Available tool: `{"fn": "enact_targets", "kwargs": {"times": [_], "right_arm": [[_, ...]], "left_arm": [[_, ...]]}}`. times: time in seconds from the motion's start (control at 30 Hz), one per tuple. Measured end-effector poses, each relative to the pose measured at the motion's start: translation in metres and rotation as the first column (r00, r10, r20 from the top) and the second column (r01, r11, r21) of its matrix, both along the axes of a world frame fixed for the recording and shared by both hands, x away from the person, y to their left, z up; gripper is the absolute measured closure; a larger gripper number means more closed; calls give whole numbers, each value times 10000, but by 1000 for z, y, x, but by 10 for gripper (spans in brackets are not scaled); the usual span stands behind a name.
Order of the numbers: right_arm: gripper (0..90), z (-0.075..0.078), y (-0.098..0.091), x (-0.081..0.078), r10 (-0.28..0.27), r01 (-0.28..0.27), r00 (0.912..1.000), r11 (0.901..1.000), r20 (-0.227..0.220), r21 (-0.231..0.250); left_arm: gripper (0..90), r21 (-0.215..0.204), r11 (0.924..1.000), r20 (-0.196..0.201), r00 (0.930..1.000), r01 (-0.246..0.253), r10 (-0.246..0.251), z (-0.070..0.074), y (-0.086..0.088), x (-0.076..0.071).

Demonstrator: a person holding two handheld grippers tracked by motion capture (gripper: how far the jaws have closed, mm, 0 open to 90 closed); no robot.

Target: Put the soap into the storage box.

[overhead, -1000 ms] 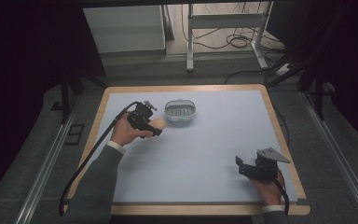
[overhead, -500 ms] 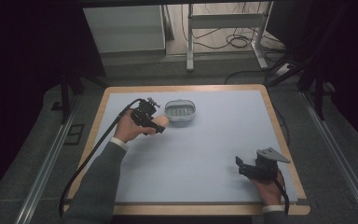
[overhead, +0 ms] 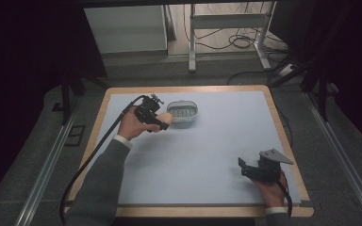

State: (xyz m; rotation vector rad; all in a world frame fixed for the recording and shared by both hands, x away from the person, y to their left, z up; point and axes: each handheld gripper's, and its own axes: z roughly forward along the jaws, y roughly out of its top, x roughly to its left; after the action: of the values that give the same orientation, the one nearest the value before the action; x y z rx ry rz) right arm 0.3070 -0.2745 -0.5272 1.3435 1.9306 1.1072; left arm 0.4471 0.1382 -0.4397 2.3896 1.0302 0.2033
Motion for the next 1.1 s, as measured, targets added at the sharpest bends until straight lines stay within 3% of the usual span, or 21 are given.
{"fn": "enact_targets", "kwargs": {"times": [1.1], "right_arm": [[84, 0, -1, 0, 6, -6, 10000, 10000, -5, 57]], "left_arm": [[324, 259, 9991, 65, 9994, 329, -331, 6, -22, 23]]}}
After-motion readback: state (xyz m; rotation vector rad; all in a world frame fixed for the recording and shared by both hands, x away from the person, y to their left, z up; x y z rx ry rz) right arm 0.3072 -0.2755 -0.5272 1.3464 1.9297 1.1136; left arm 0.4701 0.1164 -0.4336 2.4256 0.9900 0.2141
